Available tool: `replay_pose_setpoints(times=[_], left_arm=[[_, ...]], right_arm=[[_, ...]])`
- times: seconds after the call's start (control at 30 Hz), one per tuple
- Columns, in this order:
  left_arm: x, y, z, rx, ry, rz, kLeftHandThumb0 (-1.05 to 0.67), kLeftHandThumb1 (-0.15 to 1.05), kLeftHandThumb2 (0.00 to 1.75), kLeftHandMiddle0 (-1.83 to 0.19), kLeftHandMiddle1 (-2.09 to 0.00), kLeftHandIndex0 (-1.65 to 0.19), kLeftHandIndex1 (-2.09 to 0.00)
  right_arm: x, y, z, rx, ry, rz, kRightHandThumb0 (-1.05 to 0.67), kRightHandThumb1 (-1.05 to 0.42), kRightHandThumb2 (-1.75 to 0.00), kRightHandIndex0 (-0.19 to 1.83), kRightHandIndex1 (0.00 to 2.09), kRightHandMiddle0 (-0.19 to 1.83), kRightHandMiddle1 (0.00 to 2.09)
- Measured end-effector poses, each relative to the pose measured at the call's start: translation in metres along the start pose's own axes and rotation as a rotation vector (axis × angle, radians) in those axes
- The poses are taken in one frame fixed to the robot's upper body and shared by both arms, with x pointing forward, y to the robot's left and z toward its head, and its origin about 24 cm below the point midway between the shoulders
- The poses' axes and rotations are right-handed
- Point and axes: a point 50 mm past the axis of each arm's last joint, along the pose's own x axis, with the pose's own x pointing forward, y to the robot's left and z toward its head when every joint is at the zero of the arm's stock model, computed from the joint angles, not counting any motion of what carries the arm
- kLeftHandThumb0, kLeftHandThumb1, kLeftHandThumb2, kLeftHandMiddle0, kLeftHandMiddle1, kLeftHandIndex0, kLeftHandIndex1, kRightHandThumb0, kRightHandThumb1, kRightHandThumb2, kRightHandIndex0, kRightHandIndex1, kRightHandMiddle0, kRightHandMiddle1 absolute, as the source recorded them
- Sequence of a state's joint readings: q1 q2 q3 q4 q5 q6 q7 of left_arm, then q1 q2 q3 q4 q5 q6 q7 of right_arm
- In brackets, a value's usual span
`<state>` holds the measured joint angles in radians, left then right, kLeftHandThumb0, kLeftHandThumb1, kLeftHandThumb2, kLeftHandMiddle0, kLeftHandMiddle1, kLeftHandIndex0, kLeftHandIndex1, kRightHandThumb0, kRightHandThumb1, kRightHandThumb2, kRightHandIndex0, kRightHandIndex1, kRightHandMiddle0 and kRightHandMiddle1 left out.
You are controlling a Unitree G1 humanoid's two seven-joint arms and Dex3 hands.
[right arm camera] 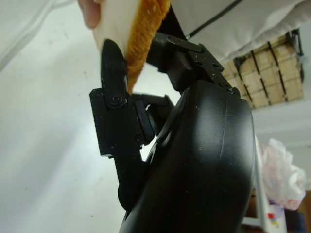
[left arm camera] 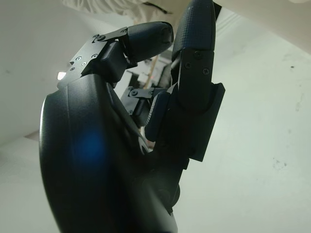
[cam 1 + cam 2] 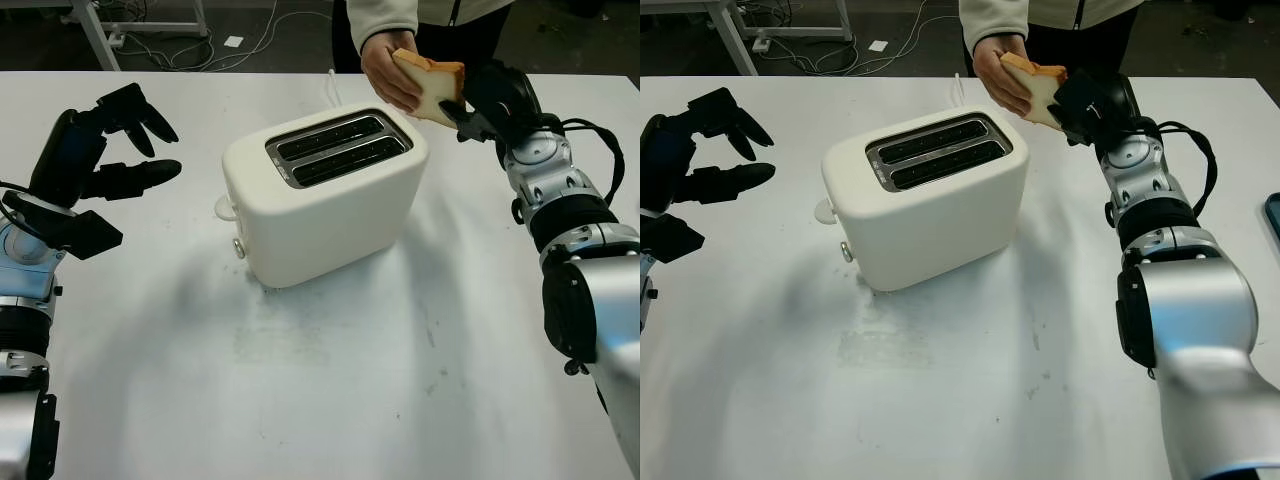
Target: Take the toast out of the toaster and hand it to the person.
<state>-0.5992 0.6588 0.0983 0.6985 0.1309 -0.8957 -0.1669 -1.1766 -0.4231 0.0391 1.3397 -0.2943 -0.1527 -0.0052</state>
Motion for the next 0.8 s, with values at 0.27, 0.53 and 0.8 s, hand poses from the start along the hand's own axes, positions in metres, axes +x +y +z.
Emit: replay_pose_setpoints(times=[0.27,0.53,0.8], left_arm=[[-0.004,-0.001,-0.002,-0.003,0.015,-0.002,-0.79,0.92,0.22,-0.59,-1.58,-0.47,-1.40],[-0.004,0.000,-0.003,-0.008,0.028,0.003,-0.79,0.92,0.21,-0.60,-1.59,-0.47,-1.40],[-0.005,-0.001,-0.005,-0.012,0.036,0.003,-0.81,0.92,0.21,-0.59,-1.59,-0.46,-1.41]], right_arm=[[-0.004,-0.010,0.004,-0.043,-0.141,0.062,-1.04,-0.79,0.00,0.00,0.00,0.00,0.00],[-0.016,-0.024,-0.009,0.062,-0.267,-0.007,-1.04,-0.80,0.00,0.00,0.00,0.00,0.00],[-0.034,-0.029,-0.020,0.352,-0.452,-0.023,-0.65,-0.74,0.00,0.16,0.08,0.19,0.08]])
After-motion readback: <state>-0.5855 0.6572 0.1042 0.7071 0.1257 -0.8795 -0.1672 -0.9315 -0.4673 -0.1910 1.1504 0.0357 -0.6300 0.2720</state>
